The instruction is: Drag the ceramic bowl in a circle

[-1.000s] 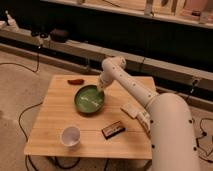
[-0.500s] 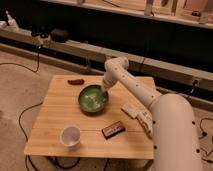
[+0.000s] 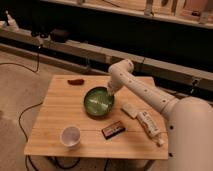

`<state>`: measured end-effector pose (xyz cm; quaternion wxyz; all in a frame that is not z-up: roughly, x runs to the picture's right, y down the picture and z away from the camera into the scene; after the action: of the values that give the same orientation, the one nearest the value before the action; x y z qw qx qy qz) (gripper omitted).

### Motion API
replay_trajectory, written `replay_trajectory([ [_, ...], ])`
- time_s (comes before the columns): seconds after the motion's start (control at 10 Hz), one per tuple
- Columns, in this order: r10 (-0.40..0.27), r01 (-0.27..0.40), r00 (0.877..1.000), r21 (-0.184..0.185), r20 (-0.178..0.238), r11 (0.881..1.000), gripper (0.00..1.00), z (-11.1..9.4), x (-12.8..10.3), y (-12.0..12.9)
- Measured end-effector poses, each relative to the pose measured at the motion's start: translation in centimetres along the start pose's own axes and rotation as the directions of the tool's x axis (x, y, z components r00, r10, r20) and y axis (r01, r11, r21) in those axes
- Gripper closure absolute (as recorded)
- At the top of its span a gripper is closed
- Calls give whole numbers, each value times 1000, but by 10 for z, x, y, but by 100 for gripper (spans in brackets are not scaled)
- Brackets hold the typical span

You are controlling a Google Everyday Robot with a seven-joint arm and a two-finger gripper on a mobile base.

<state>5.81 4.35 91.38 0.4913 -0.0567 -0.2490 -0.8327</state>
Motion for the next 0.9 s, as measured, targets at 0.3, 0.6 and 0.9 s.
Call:
replay_trajectory([
  [0.3,-87,86,996,47,17,995,100,-6,-17,-51],
  [0.6,-110,108,994,106,16,988,100,4,-1,-85],
  [0.9,-73,72,997,124,7,990,100,24,32,-78],
])
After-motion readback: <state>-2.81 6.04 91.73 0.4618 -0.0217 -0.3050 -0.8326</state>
